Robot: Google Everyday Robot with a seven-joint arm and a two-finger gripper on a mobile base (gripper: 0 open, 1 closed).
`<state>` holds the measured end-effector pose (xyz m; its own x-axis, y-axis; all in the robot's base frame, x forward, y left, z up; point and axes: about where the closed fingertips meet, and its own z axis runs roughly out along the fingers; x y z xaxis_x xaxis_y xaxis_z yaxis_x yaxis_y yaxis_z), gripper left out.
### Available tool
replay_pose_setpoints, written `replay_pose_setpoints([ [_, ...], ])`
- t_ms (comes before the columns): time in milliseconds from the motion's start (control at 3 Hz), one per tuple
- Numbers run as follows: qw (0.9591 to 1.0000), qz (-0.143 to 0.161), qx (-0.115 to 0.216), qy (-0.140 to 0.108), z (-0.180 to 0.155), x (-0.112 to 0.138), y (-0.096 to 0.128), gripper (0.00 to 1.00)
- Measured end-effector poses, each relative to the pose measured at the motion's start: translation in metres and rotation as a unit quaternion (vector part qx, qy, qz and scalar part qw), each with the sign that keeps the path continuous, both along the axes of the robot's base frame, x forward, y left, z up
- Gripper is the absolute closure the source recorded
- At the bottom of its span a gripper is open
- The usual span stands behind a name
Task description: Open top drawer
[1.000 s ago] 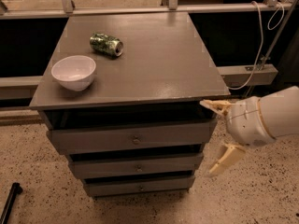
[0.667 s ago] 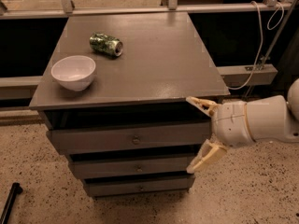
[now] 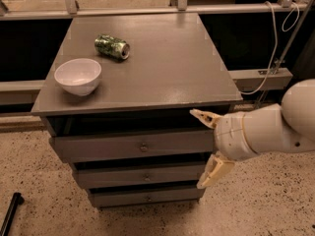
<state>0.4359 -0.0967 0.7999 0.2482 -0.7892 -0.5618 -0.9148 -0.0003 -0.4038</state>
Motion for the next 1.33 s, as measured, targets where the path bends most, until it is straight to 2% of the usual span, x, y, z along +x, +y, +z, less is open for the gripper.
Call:
replay_pose_setpoints([
  [333,0.9969,0.004,-0.049,-0.061,-0.022,0.014,-0.015,0.00],
  [667,0.9930,0.029,-0.062,-0.096,-0.041,0.029,-0.025,0.00],
  [1000,0.9901,0.051,-0.084,-0.100,-0.061,0.045,-0.032,0.00],
  [1333,0.9888,0.057,-0.108,-0.086,-0.093,0.063,-0.042,0.00],
])
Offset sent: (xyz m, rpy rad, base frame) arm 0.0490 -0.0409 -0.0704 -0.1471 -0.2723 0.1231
